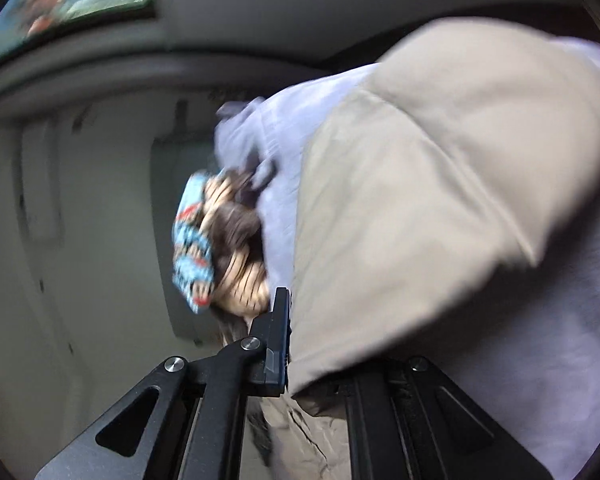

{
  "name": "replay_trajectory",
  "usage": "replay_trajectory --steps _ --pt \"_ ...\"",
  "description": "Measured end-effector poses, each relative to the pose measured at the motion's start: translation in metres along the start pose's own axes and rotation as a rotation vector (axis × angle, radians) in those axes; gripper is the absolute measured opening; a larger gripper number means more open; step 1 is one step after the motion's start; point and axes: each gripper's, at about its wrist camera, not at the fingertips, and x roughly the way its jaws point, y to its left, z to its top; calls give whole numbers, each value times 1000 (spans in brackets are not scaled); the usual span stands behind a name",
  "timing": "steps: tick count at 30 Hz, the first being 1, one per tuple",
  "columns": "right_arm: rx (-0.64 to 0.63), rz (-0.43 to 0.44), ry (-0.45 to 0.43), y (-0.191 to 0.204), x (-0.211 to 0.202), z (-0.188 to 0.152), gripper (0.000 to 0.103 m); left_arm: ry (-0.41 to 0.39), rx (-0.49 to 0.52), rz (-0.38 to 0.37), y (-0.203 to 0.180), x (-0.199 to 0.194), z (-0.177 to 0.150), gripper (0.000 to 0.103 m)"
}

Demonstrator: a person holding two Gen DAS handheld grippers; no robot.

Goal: Fold large clothes

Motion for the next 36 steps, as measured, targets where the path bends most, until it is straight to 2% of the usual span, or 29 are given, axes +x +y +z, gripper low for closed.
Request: replay_trajectory --steps 5,7,10,12,16,18,20,22,24,25,26,28,31,36 --pt "-316 -52 128 88 50 -61 8 -33 -34 21 31 -6 4 102" --pt "-506 -95 194 126 78 -101 8 -50 -39 36 42 -10 5 102" --pt "-738 -159 299 160 117 -174 8 -72 -61 53 66 -14 6 102" --pt "-860 -205 375 167 147 -225 8 -81 -87 59 82 -17 7 102" --pt "-954 -329 504 141 193 -299 8 -99 -136 78 115 -20 7 102" --pt "-964 -397 541 119 211 -321 8 -101 -143 88 127 -18 5 102" --pt "-911 -459 559 95 221 -326 10 -99 -141 97 135 -15 3 102" --pt "-836 -493 558 75 223 -323 11 -98 -141 98 139 -10 1 102" --pt "-752 -474 555 67 222 -316 19 -89 -144 86 141 -4 1 102" --pt "-721 -467 556 67 220 -314 31 -87 -145 79 141 -4 0 102" --pt "-691 -456 559 69 216 -311 52 -85 -146 63 140 -1 1 102" --pt "-647 -419 544 76 202 -305 68 -83 -148 40 138 0 3 102" --pt "-587 -391 493 82 180 -289 68 -94 -161 -10 138 0 10 102" --pt "-378 -368 369 71 166 -243 68 -116 -174 -25 142 -1 21 102"
